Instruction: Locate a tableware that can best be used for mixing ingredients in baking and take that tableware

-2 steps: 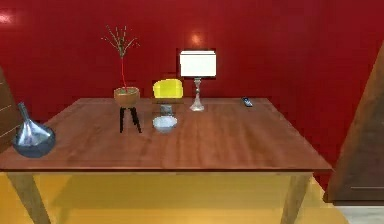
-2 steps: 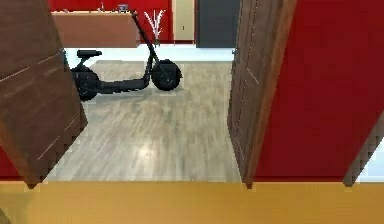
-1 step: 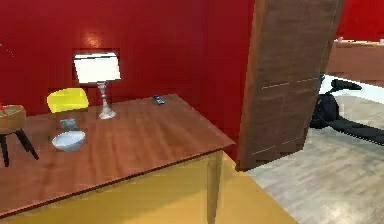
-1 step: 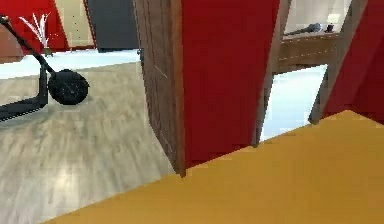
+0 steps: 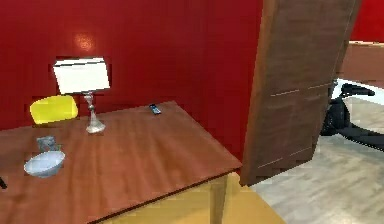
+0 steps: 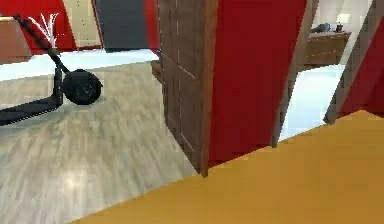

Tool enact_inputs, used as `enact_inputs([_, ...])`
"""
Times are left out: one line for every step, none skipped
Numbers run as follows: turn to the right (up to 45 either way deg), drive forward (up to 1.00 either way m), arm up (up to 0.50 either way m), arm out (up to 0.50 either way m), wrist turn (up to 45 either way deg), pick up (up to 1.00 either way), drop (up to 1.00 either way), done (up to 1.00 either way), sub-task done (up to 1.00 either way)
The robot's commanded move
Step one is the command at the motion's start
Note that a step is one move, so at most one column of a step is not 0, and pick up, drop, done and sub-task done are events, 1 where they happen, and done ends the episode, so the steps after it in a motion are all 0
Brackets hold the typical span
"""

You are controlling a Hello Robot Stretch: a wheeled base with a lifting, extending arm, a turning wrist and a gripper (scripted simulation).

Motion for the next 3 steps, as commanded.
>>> enact_inputs([-45.0, 0.00, 0.00, 0.00, 0.0, 0.00, 0.00, 0.00, 0.00])
enact_inputs([-45.0, 0.00, 0.00, 0.00, 0.0, 0.00, 0.00, 0.00, 0.00])
enact_inputs([-36.0, 0.00, 0.00, 0.00, 0.0, 0.00, 0.00, 0.00, 0.00])
